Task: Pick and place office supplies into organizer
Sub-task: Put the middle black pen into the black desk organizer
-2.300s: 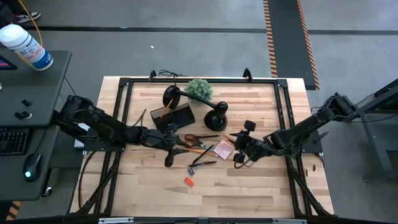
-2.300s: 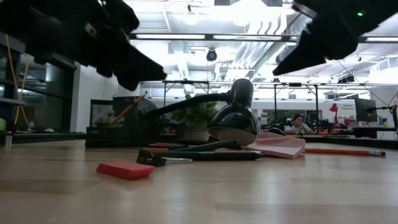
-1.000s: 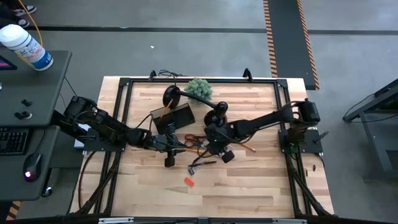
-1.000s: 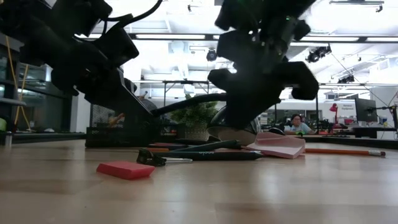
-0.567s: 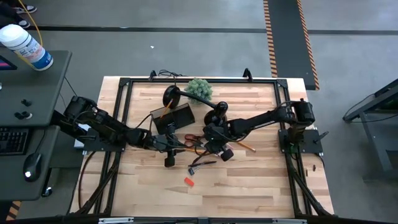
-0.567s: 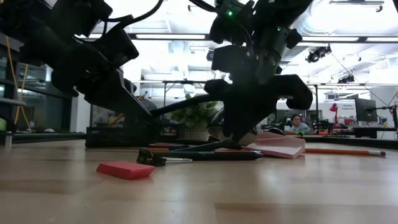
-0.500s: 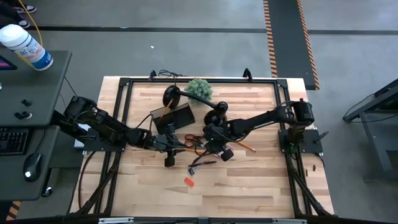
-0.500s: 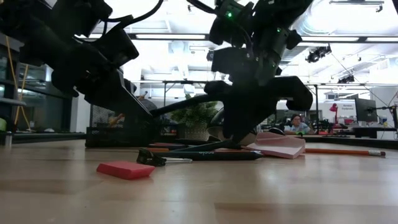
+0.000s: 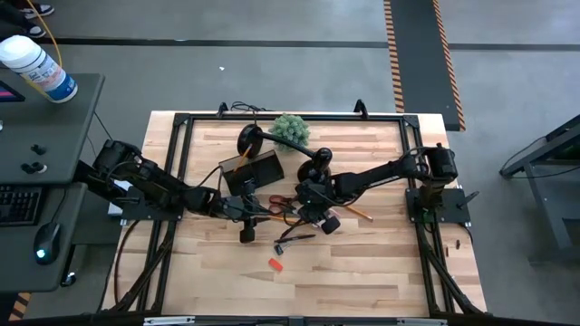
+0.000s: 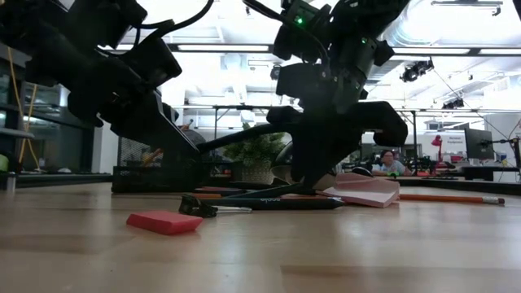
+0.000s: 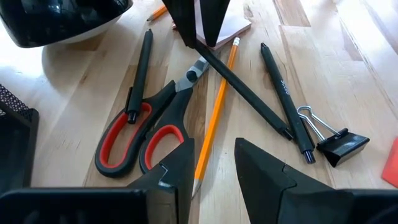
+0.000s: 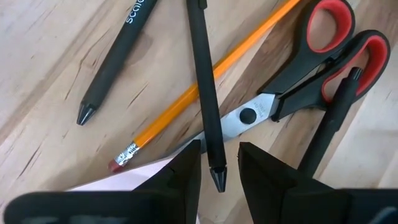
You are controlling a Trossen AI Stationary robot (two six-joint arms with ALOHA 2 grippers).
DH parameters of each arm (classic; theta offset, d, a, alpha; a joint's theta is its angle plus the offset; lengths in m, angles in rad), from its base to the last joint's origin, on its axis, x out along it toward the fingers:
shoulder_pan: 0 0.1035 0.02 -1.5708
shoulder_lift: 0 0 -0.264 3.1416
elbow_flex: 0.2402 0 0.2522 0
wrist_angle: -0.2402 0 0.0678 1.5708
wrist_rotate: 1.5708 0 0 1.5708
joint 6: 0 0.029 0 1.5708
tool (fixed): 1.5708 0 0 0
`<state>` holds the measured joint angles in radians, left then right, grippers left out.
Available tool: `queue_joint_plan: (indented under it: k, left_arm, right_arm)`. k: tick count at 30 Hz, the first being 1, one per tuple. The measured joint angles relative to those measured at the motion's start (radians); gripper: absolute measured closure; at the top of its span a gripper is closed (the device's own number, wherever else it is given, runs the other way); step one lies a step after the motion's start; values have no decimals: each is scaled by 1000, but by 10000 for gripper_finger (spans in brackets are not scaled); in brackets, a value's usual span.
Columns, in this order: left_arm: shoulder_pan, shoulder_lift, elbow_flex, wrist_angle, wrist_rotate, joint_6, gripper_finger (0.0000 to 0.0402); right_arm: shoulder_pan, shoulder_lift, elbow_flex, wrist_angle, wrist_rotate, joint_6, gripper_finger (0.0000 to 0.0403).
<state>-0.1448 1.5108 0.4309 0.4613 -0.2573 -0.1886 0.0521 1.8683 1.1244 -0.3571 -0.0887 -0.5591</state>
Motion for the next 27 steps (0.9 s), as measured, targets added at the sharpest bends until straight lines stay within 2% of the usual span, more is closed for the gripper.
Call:
queue_joint_plan:
  k: [27]
  left_arm:
    - [0, 0, 0, 0, -16, 0, 300]
  right_arm:
    - [0, 28, -2, 32, -17, 1, 311]
